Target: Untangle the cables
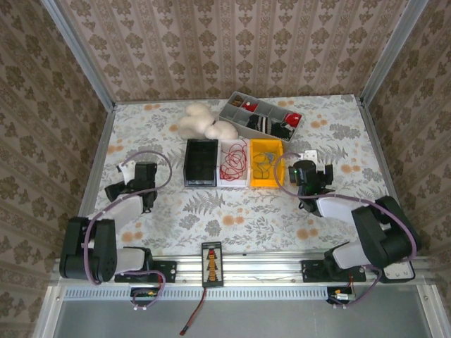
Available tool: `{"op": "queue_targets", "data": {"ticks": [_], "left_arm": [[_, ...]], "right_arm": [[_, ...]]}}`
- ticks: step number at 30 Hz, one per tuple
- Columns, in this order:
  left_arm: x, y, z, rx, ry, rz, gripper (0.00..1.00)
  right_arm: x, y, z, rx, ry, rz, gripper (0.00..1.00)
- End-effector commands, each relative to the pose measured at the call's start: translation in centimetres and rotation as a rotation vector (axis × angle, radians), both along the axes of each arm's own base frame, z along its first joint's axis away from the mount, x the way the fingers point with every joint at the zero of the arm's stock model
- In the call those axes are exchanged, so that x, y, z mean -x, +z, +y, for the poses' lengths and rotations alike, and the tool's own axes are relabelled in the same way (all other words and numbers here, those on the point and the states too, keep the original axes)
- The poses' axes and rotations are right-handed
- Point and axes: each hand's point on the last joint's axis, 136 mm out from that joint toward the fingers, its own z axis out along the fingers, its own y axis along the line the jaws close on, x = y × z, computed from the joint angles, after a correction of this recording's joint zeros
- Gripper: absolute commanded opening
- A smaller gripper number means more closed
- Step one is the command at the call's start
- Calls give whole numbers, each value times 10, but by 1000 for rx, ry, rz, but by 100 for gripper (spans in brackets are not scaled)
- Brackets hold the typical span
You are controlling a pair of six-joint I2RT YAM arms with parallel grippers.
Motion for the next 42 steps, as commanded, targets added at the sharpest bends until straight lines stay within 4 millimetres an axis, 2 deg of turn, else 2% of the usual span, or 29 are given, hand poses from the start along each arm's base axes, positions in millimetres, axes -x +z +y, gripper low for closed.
{"op": "queue_targets", "data": {"ticks": [1, 2, 4, 7, 9, 10, 12, 16, 18, 20, 42], "left_arm": [[-43, 38, -8, -63, -100, -192, 100], [-47, 39, -8, -67, -108, -205, 100], [-58, 39, -12, -59, -152, -226, 100], [-71, 36, -23, -12, -227, -271, 100], [-74, 31, -27, -24, -268, -296, 100], [-75, 28, -31, 14, -276, -270, 100], [-81, 29, -33, 6, -318, -280, 100], [-91, 10, -71, 127, -605, -264, 100], [-87, 7, -61, 129, -570, -305, 100], [-88, 9, -60, 125, -564, -318, 100], [-89, 9, -62, 99, -553, -295, 100]], "right_arm": [[-29, 42, 2, 36, 27, -203, 100], [-31, 38, -1, 15, 55, -236, 100], [-30, 35, -21, -60, -1, -255, 100], [-30, 14, -21, -256, 149, -227, 100], [-37, 12, -24, -287, 169, -244, 100], [-39, 6, -23, -319, 175, -162, 100], [-41, 11, -18, -317, 214, -214, 100], [-40, 7, -19, -320, 206, -181, 100], [-40, 9, -19, -320, 207, -188, 100], [-40, 8, -19, -318, 206, -188, 100], [-41, 7, -17, -315, 212, -178, 100]]}}
